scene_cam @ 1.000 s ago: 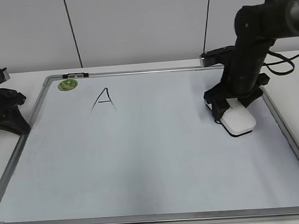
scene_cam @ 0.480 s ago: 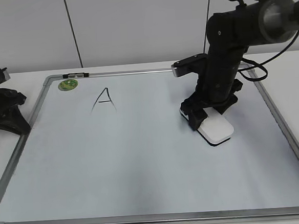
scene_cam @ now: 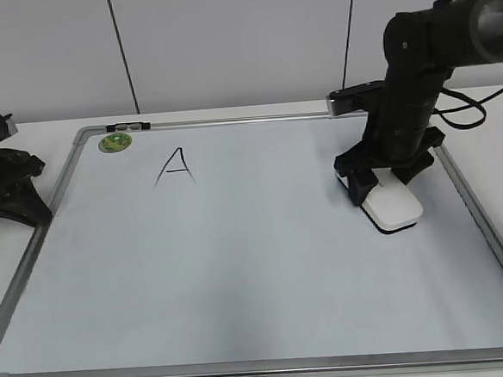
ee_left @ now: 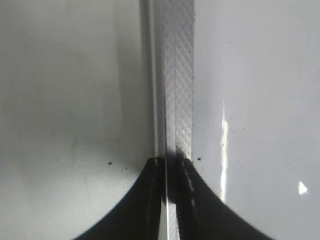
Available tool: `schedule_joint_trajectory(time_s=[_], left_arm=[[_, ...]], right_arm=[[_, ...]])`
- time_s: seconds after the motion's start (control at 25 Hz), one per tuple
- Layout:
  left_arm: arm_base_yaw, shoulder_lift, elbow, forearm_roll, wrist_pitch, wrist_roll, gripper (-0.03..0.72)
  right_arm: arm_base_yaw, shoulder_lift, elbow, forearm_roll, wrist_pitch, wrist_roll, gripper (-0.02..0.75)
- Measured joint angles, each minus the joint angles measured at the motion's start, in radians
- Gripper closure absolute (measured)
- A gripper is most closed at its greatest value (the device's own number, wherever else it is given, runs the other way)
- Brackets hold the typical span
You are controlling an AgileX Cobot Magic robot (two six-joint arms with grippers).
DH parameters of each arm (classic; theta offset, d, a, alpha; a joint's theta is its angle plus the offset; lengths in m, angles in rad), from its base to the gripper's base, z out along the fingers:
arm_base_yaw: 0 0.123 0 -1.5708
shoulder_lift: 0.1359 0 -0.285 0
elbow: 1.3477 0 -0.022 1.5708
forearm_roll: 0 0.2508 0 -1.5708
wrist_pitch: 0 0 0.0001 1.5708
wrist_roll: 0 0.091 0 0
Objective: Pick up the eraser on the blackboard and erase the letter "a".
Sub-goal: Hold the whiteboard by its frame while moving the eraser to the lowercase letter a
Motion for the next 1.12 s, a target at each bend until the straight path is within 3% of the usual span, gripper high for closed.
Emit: schedule_joint_trajectory(time_s=[0.28,0.56,0.96,1.12], left_arm=[[0.0,0.0,0.0,0.0,0.0,0.0,0.643],[0.0,0.0,0.0,0.0,0.0,0.0,0.643],[0.0,0.0,0.0,0.0,0.0,0.0,0.643],[0.0,0.0,0.0,0.0,0.0,0.0,0.643]], right_arm=[[-0.028,0.0,-0.002,-0.094,0.005,0.064,0.202],[-0.026,0.0,-0.002,0.017,0.009,-0.019,0.202],[0.121,0.0,-0.004,0.055,0.027,-0.085,0.202],[0.145,0.0,-0.051,0.079,0.103,-0.099,0.202]])
